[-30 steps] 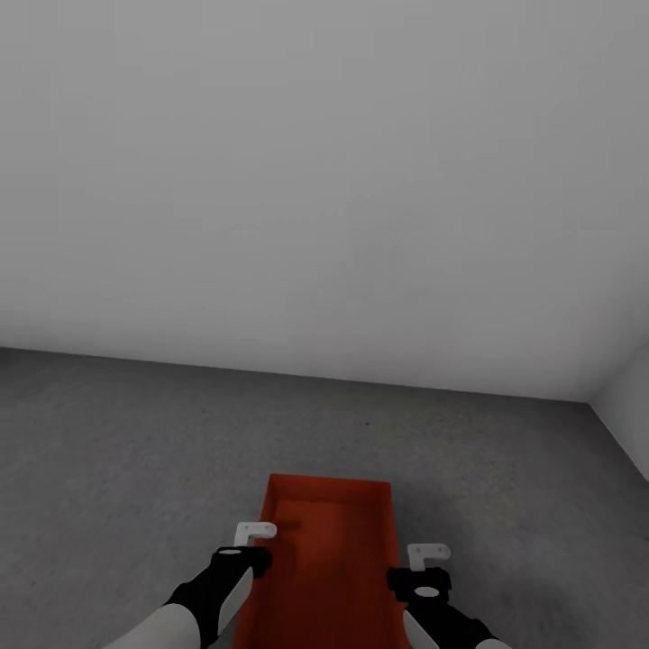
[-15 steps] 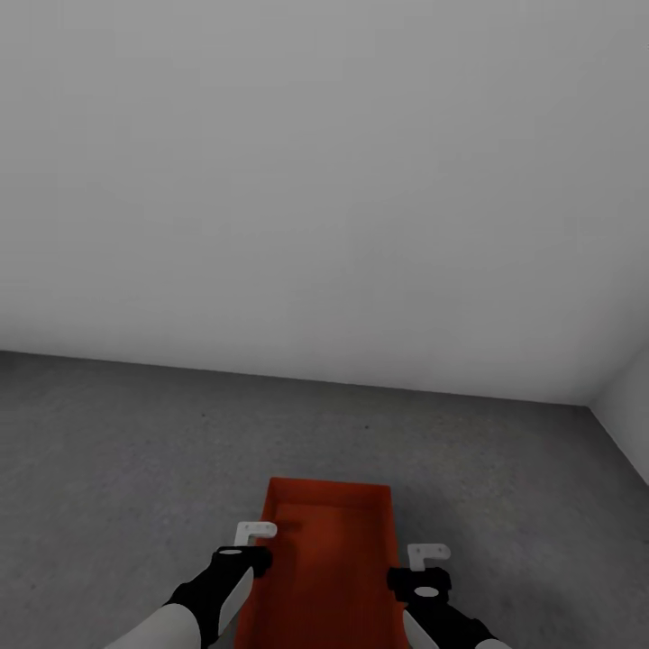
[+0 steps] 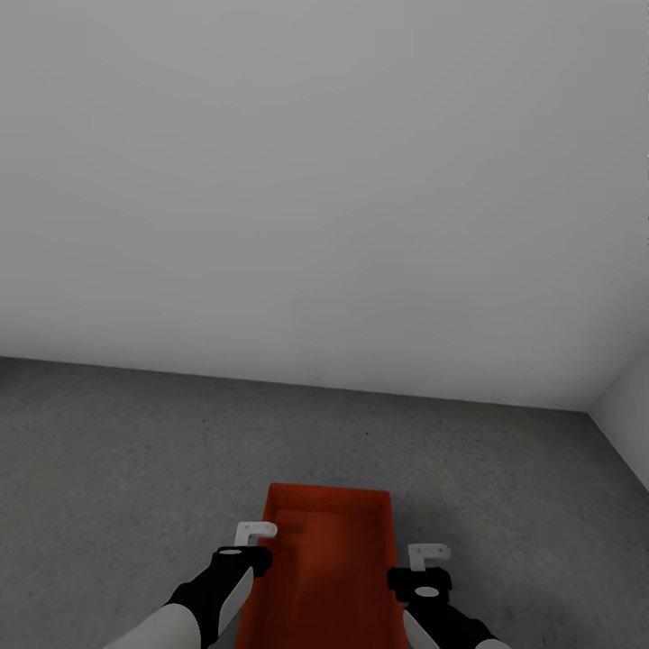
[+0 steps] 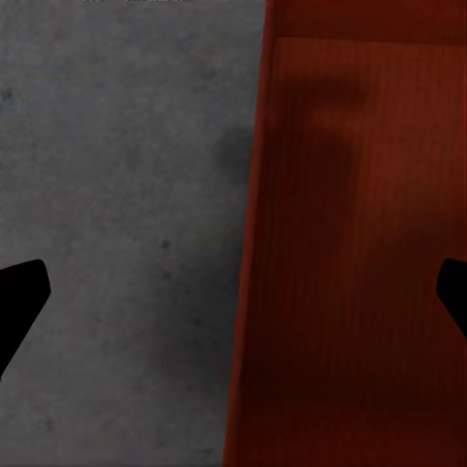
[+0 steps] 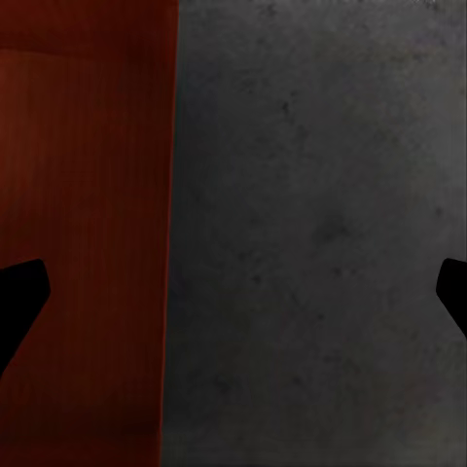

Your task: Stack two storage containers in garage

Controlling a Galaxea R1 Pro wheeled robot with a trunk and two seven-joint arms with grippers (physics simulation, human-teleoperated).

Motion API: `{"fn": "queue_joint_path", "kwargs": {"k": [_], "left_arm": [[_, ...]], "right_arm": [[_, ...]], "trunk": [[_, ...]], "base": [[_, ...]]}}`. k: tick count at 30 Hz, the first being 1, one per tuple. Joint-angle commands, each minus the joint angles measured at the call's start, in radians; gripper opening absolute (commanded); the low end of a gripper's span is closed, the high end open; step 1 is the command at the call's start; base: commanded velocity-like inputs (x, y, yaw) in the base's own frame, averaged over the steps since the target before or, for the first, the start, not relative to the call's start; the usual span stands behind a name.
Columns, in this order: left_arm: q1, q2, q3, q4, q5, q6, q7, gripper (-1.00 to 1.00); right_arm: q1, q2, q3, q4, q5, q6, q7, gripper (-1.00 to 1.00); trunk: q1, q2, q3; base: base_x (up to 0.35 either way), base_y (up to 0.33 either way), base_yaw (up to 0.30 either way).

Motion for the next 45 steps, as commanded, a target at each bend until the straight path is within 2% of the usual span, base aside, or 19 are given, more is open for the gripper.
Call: {"fn": "queue_joint_path", "kwargs": {"k": [1,4,26,45], "left_arm": [[0.000,0.001,-0.008,-0.002,0.006,0.006,0.006,1.00],[0.000,0.001,-0.008,-0.002,0.006,0.008,0.006,1.00],[0.000,0.001,-0.008,-0.002,0.006,0.011,0.006,1.00],[0.000,0.001,-0.008,-0.002,0.006,0.007,0.007,1.00]], "right_arm": [[-0.001,0.000,0.008,-0.001,-0.008,0.000,-0.006,1.00],[-0.001,0.000,0.008,-0.001,-0.008,0.000,-0.006,1.00],[-0.001,0.000,0.008,-0.001,-0.008,0.000,-0.006,1.00],[-0.001,0.000,0.008,-0.001,-0.008,0.000,-0.006,1.00]], "trunk": [[0.000,0.000,0.001],[0.000,0.000,0.006],[0.084,-0.154,-0.028],[0.084,-0.154,0.002]], "base": [[0.000,0.000,0.000],[0.000,0.000,0.000],[0.000,0.000,0.000],[0.000,0.000,0.000]]}}
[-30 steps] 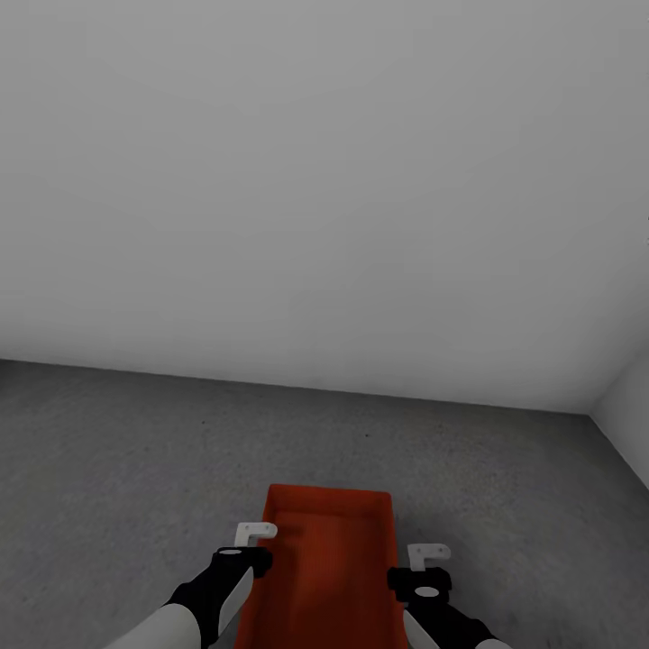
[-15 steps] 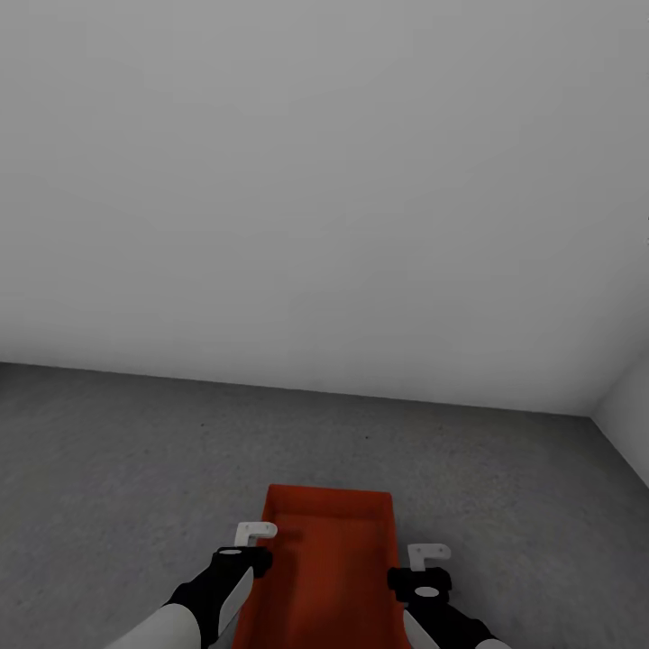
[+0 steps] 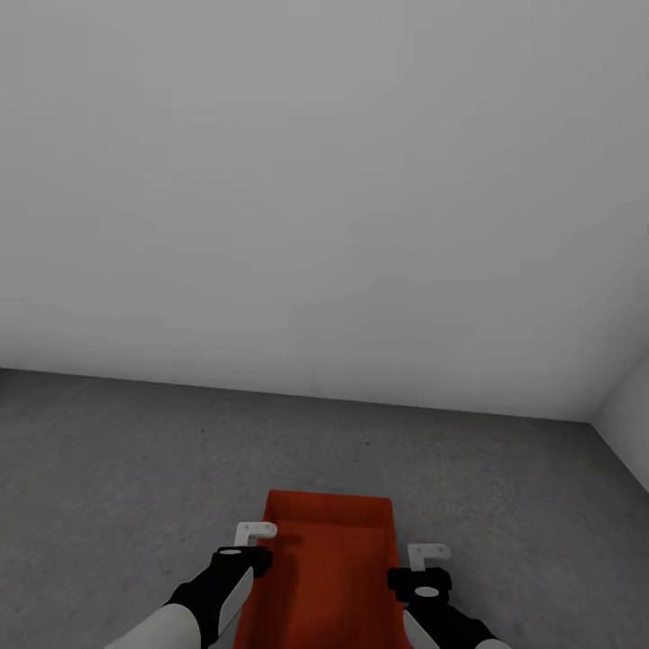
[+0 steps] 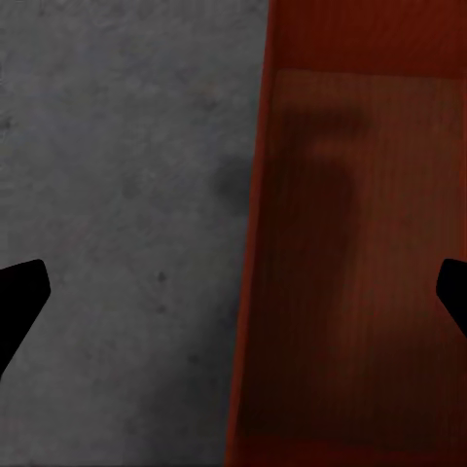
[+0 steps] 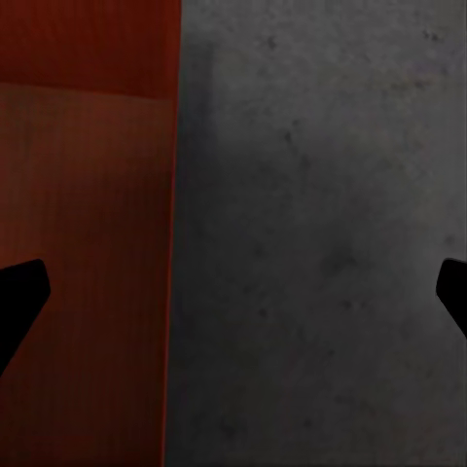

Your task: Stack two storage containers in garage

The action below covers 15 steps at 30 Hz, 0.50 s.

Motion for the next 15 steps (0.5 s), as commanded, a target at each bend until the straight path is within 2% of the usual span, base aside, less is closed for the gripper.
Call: {"fn": "queue_joint_path", "kwargs": {"k": [1,15], "left_arm": [[0.000,0.001,-0.008,-0.002,0.006,0.006,0.006,1.00],[0.000,0.001,-0.007,-0.002,0.006,0.015,0.005,1.00]], "right_arm": [[-0.001,0.000,0.008,-0.001,-0.009,0.000,-0.006,1.00],[-0.001,0.000,0.008,-0.001,-0.009,0.000,-0.006,1.00]], "trunk": [[0.000,0.000,0.001],[0.000,0.000,0.023]], "base": [[0.000,0.000,0.000],[0.000,0.000,0.000]]}}
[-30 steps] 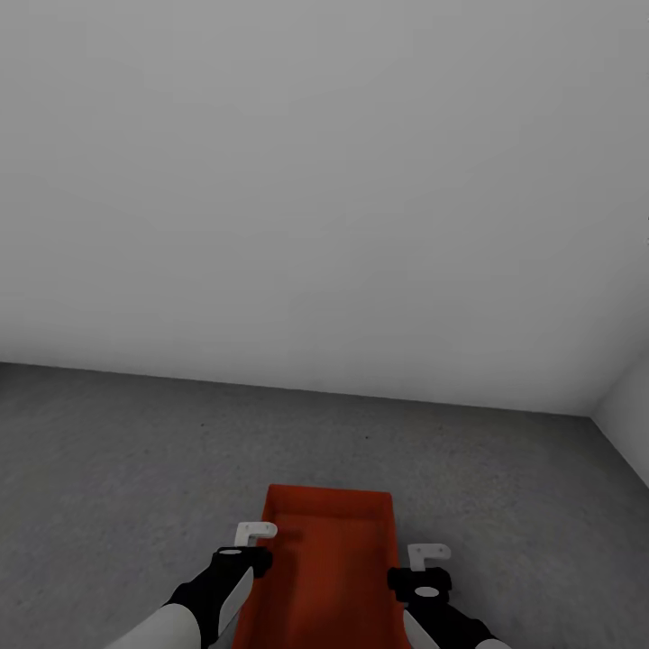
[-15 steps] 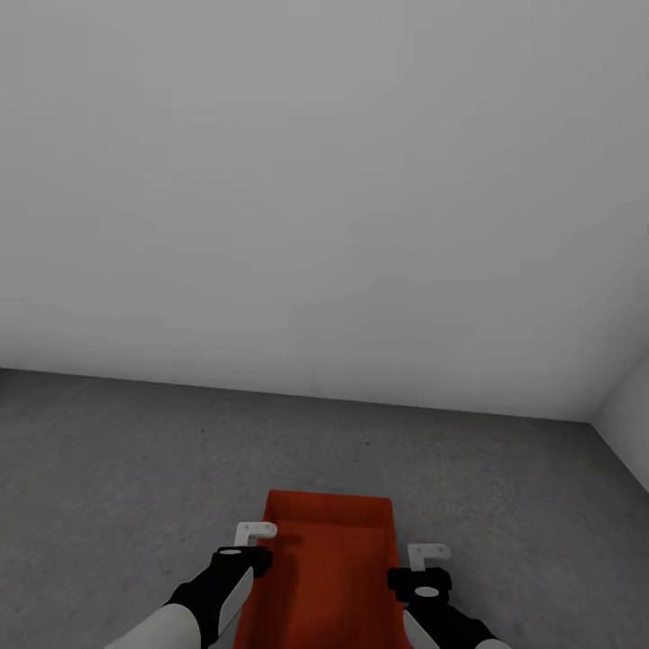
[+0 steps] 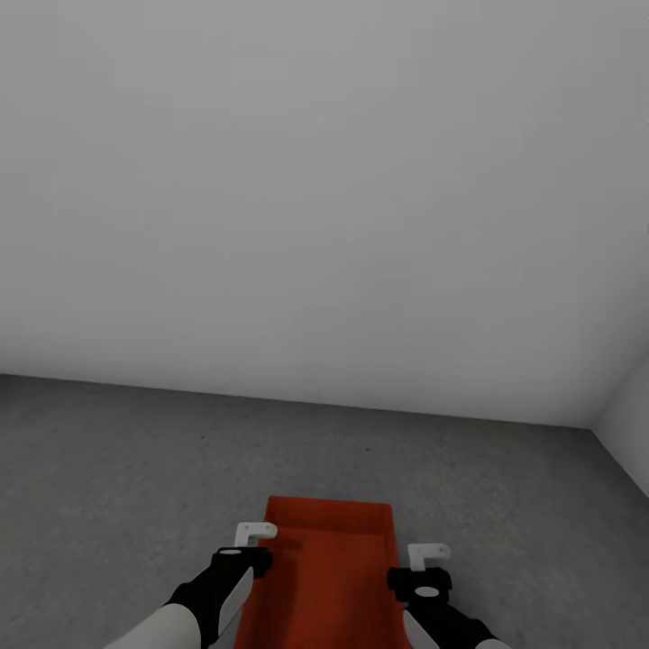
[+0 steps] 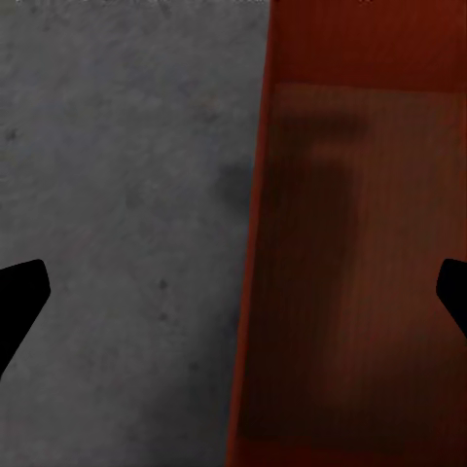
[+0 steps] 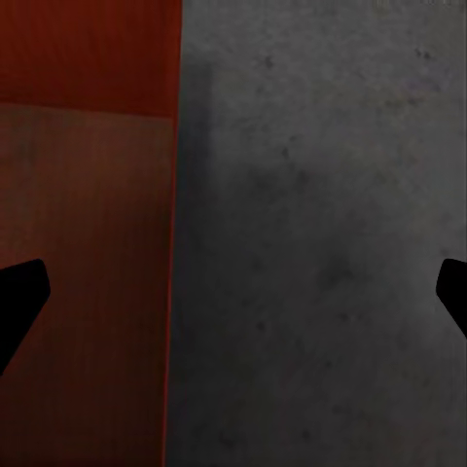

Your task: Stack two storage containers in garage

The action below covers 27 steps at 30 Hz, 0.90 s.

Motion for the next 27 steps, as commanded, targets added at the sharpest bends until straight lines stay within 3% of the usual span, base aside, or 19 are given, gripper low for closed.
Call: {"fn": "queue_joint_path", "kwargs": {"k": [1,12,24,27], "left_arm": [[0.000,0.001,-0.008,-0.002,0.006,0.006,0.006,1.00],[0.000,0.001,-0.008,-0.002,0.007,0.006,0.006,1.00],[0.000,0.001,-0.008,-0.002,0.007,0.004,0.006,1.00],[0.000,0.001,-0.008,-0.002,0.007,0.002,0.006,1.00]], "right_arm": [[-0.001,0.000,0.008,-0.001,-0.009,0.000,-0.006,1.00],[-0.001,0.000,0.008,-0.001,-0.009,0.000,-0.006,1.00],[-0.001,0.000,0.008,-0.001,-0.008,0.000,-0.006,1.00],[-0.001,0.000,0.008,-0.001,-0.009,0.000,-0.006,1.00]], "trunk": [[0.000,0.000,0.001],[0.000,0.000,0.017],[-0.046,0.084,0.073],[-0.046,0.084,0.078]], "base": [[0.000,0.000,0.000],[0.000,0.000,0.000],[0.000,0.000,0.000],[0.000,0.000,0.000]]}}
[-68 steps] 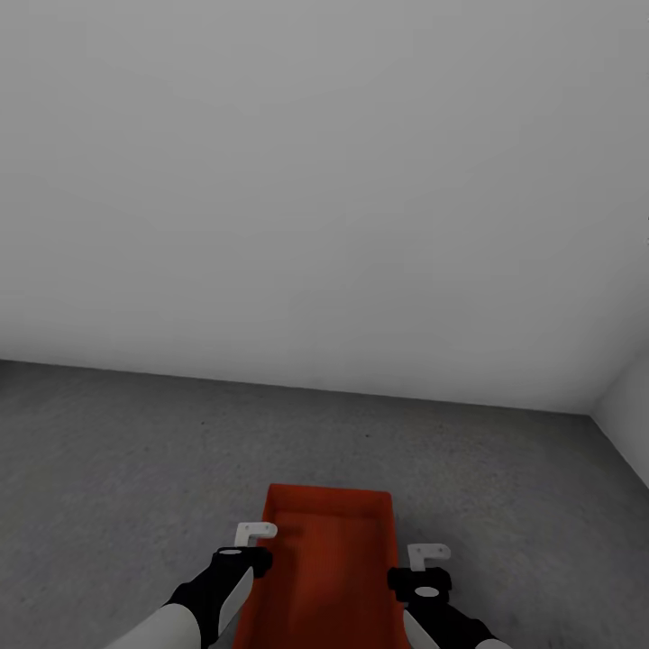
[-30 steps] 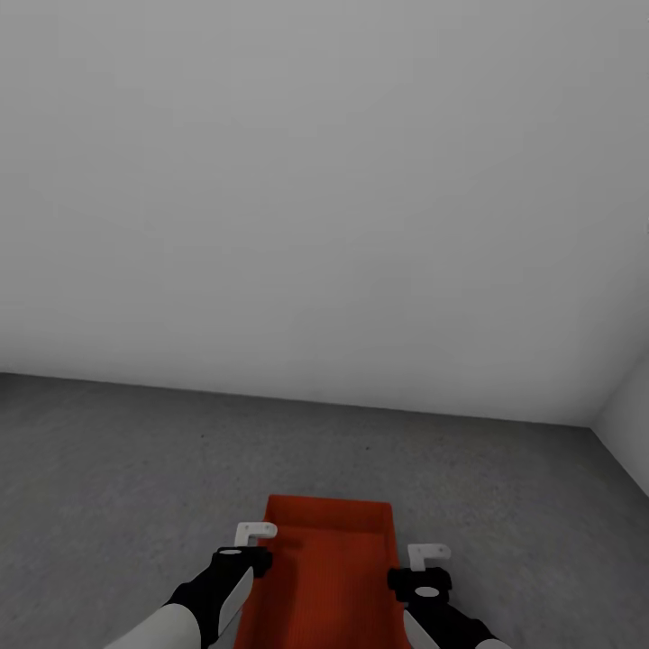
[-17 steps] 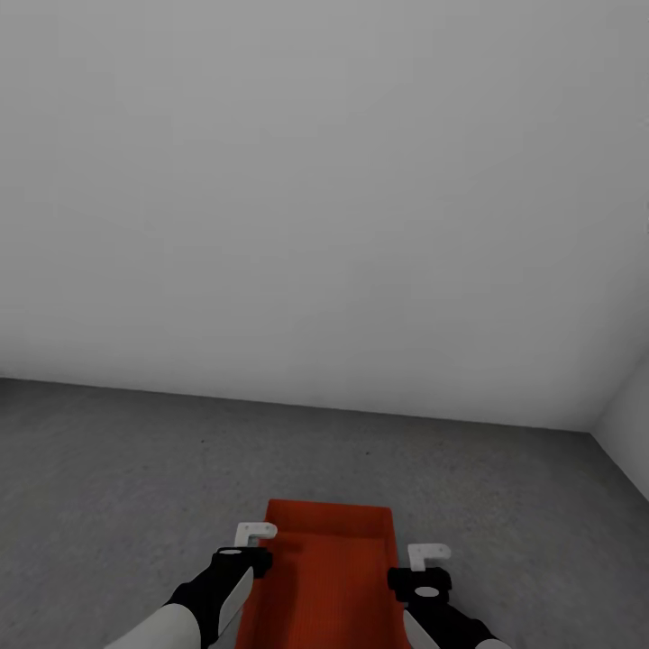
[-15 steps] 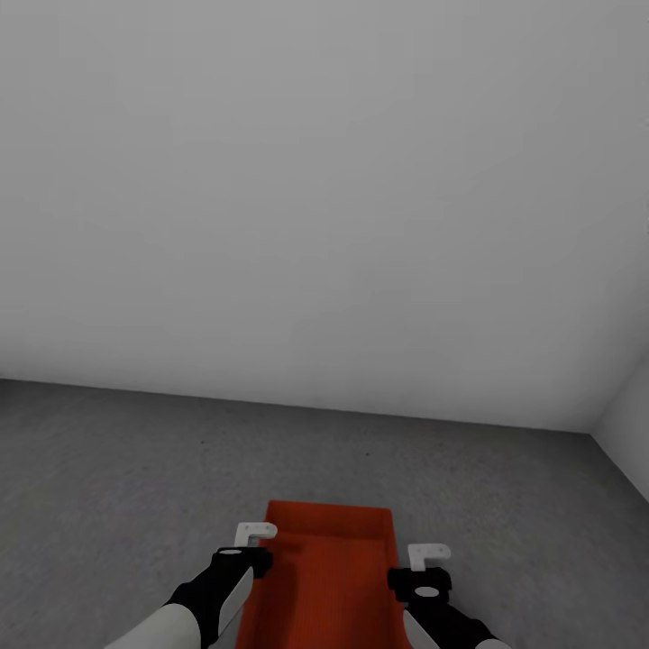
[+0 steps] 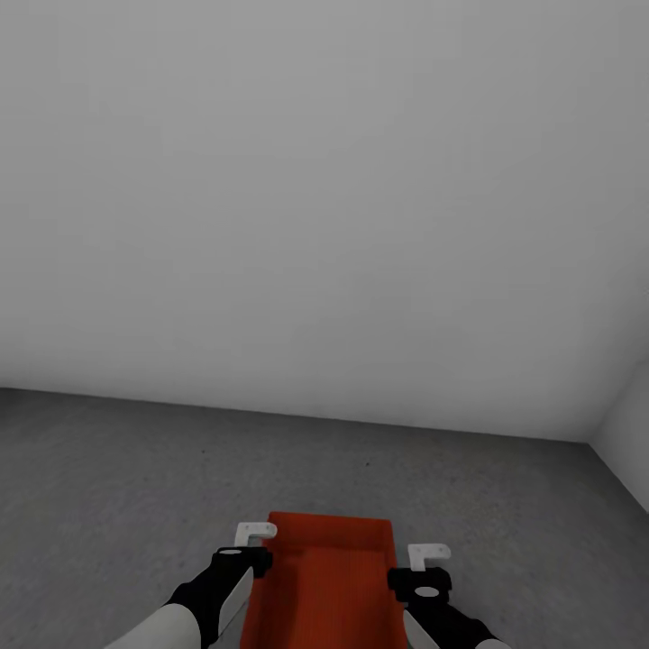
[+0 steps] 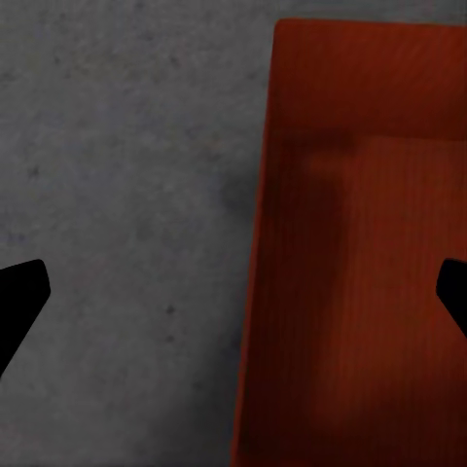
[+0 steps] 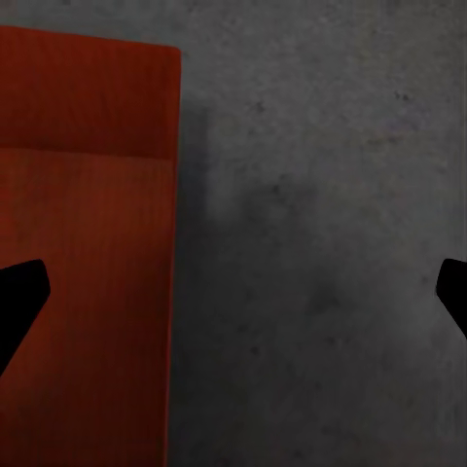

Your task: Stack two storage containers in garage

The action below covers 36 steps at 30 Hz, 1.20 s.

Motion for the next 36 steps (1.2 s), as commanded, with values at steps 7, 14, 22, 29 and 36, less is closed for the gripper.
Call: {"fn": "queue_joint_path", "kwargs": {"k": [7,14,22,29,36], "left_arm": [[0.000,0.001,-0.008,-0.002,0.006,0.001,0.006,1.00],[0.000,0.001,-0.008,-0.002,0.006,0.000,0.006,1.00],[0.000,0.001,-0.008,-0.002,0.007,0.005,0.006,1.00],[0.000,0.001,-0.008,-0.002,0.007,0.005,0.006,1.00],[0.000,0.001,-0.008,-0.002,0.006,0.004,0.006,1.00]], "right_arm": [[-0.001,0.000,0.008,-0.001,-0.009,0.000,-0.006,1.00],[-0.001,0.000,0.008,-0.001,-0.008,0.000,-0.006,1.00],[-0.001,0.000,0.008,-0.001,-0.009,0.000,-0.006,1.00],[-0.001,0.000,0.008,-0.001,-0.008,0.000,-0.006,1.00],[-0.001,0.000,0.008,-0.001,-0.009,0.000,-0.006,1.00]], "trunk": [[0.000,0.000,0.009],[0.000,0.000,0.019],[-0.015,0.028,0.043],[-0.042,0.077,0.074],[-0.069,0.126,0.106]], "base": [[0.000,0.000,0.000],[0.000,0.000,0.000],[0.000,0.000,0.000],[0.000,0.000,0.000],[0.000,0.000,0.000]]}}
